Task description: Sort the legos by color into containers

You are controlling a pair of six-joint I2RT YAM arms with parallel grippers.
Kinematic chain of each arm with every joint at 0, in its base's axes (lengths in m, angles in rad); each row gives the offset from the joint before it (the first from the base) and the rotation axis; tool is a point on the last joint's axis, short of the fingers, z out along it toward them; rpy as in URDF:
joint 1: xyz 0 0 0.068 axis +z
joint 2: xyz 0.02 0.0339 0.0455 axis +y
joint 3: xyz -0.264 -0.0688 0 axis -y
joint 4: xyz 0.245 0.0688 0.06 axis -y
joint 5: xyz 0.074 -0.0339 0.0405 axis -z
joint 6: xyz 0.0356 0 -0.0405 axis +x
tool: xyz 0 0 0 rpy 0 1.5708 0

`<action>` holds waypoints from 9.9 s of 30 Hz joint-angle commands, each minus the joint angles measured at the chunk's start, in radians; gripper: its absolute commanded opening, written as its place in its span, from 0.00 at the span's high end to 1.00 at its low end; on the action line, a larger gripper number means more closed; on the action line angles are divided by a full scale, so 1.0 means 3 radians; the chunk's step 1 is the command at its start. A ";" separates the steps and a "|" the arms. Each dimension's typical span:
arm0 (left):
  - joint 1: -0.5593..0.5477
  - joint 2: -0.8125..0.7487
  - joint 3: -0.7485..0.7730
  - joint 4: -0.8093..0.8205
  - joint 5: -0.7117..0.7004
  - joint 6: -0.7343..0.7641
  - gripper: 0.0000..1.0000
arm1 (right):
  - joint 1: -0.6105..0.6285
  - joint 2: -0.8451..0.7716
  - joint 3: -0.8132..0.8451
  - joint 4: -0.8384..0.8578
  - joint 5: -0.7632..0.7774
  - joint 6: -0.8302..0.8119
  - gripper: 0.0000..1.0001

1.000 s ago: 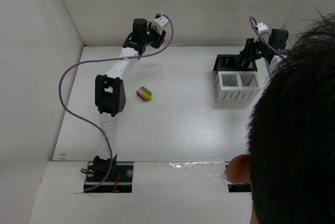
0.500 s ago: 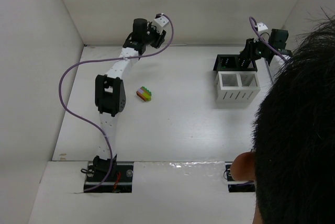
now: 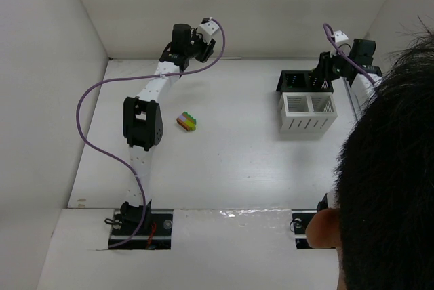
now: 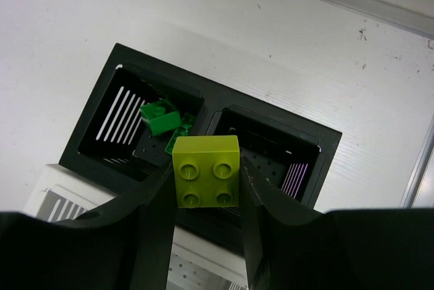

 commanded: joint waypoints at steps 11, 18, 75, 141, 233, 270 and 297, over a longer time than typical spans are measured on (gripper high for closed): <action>0.0007 -0.0056 0.0185 0.0221 0.0071 0.0050 1.00 | -0.0087 -0.0196 -0.0068 0.0085 0.0004 -0.0055 0.57; 0.0007 -0.0056 0.0185 0.0191 0.0071 0.0050 1.00 | -0.0118 -0.0257 -0.0134 0.0085 0.0004 -0.0055 0.55; -0.1041 0.0363 0.0563 0.1510 0.1431 -0.2992 1.00 | 0.0204 -0.1622 -0.0773 0.0990 0.0771 0.1765 0.35; -0.1409 0.1427 0.1290 0.2635 0.0296 -0.2941 0.68 | 0.0296 -0.1857 -0.1141 0.1195 0.0960 0.1985 0.27; 0.0447 -0.0613 -0.0867 -0.3680 0.0818 0.5721 0.00 | 0.1682 -0.0594 -0.0303 -0.0073 -0.0242 0.0451 0.06; 0.0386 -0.0332 -0.1022 -0.3680 0.0557 0.5981 0.03 | 0.1579 -0.0457 -0.0160 -0.0135 -0.0574 0.0574 0.06; 0.0319 -0.1450 -0.2032 -0.1529 0.1554 0.4016 0.98 | 0.1344 -0.0257 -0.0692 0.1506 -0.1341 0.3488 0.02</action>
